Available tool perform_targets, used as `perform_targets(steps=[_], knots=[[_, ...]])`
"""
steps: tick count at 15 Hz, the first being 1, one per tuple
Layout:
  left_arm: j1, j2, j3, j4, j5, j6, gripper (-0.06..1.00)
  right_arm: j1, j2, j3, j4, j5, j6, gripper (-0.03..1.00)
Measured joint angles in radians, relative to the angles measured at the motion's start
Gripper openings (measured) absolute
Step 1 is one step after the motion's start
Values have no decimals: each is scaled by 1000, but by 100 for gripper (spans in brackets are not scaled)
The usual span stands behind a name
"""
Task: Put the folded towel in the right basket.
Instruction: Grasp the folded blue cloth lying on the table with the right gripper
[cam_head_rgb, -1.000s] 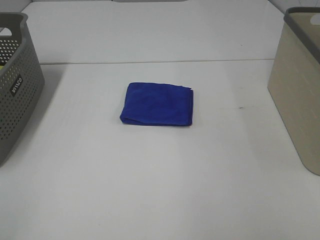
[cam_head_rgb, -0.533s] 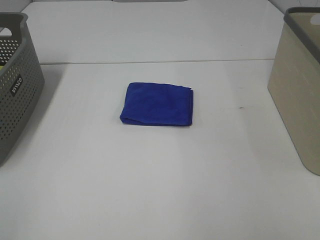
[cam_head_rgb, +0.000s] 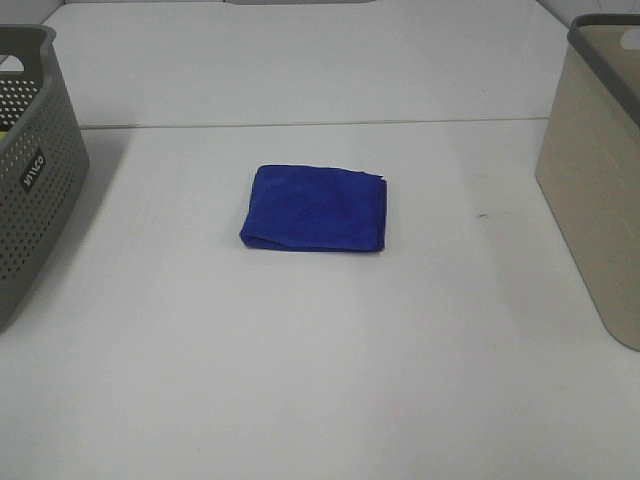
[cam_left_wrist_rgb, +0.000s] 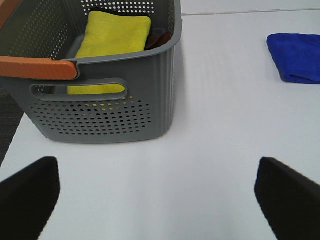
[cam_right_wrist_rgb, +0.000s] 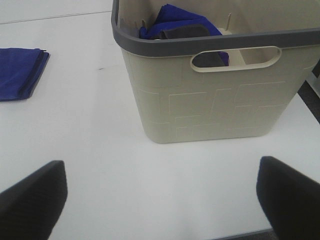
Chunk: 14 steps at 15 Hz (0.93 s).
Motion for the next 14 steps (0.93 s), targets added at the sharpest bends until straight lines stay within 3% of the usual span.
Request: perform_targets(steps=[14], knots=[[0,0,0,0,0,0,99,0,0,0,0,0,-2,98]])
